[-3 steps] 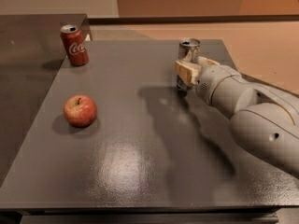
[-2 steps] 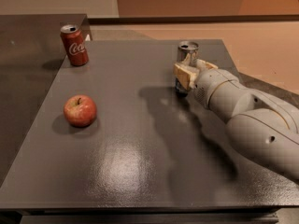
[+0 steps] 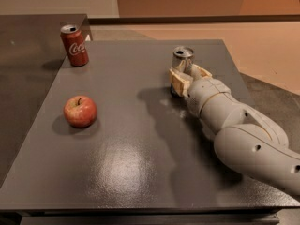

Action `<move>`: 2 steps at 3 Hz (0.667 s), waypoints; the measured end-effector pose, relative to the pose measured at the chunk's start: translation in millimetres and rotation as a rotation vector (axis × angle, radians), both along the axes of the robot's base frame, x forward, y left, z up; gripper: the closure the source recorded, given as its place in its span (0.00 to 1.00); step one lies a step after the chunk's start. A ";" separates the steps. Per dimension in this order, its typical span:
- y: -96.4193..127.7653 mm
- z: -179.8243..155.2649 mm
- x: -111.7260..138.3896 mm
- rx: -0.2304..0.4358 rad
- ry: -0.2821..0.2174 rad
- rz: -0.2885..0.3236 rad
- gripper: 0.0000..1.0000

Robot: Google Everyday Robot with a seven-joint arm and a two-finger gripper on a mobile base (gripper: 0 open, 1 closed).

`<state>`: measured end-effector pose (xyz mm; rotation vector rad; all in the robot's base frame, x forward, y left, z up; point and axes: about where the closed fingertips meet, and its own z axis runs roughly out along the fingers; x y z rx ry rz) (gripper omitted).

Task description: Place redbull can upright

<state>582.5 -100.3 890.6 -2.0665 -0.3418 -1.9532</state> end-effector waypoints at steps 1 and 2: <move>0.5 4.4 -0.6 -0.003 -0.011 -0.002 0.35; 1.4 7.9 -1.4 -0.005 -0.017 -0.002 0.13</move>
Offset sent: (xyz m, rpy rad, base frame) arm -0.0004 0.0003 0.0038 -0.0028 -0.0108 -0.0026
